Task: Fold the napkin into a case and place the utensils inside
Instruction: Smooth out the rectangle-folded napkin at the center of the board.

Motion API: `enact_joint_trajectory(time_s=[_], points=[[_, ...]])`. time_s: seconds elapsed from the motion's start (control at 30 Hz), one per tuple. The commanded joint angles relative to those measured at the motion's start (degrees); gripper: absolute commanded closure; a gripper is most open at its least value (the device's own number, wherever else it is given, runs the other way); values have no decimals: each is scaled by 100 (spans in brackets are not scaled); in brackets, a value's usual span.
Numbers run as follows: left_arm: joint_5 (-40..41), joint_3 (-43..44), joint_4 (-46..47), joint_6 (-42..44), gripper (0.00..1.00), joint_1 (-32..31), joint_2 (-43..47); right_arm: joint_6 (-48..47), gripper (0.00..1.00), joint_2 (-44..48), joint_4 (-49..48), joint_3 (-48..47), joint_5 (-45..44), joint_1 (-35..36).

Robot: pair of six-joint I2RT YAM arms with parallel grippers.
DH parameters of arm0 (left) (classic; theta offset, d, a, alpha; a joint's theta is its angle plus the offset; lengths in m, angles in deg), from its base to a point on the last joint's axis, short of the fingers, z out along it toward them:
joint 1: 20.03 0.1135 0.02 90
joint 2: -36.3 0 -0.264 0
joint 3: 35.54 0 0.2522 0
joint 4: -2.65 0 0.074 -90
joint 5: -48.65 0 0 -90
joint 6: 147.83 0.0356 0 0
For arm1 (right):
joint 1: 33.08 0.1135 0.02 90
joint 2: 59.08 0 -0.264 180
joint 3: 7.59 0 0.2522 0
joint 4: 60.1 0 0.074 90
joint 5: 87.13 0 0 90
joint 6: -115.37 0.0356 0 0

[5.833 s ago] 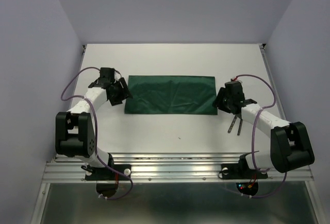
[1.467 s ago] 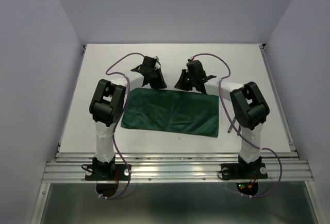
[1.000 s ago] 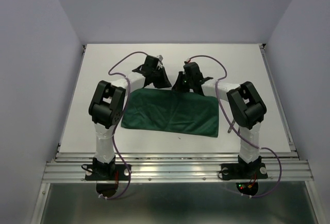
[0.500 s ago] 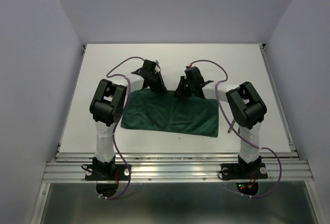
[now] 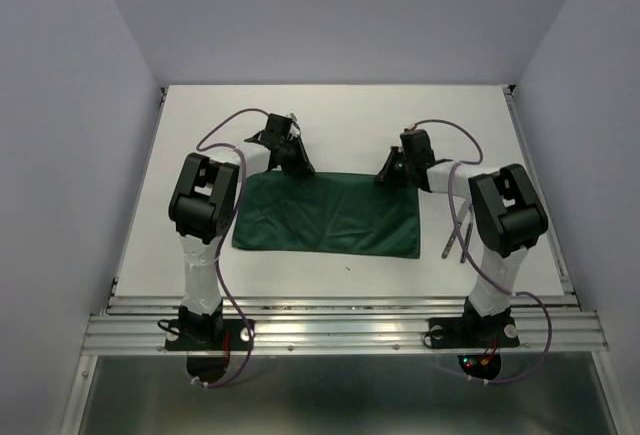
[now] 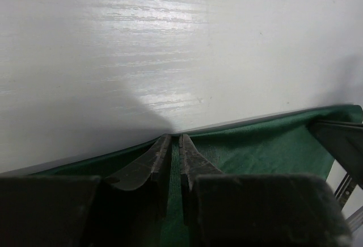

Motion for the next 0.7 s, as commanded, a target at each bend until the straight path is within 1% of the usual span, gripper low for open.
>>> enact_joint_trajectory(time_s=[0.0,0.2,0.37,0.57,0.67], points=[[482,-54,-437,331,77,78,136,-179,85,433,35,297,-109,-464],[482,-10,-455,366,77,78,110,-311,85,679,44,561,-92,-1079],[490,34,-507,375,77,78,118,-363,85,653,44,640,-83,-1405],[622,209,-762,454,73,96,188,-364,85,468,35,675,-48,-1406],[719,175,-850,498,73,210,311,-407,85,433,35,737,-92,-1406]])
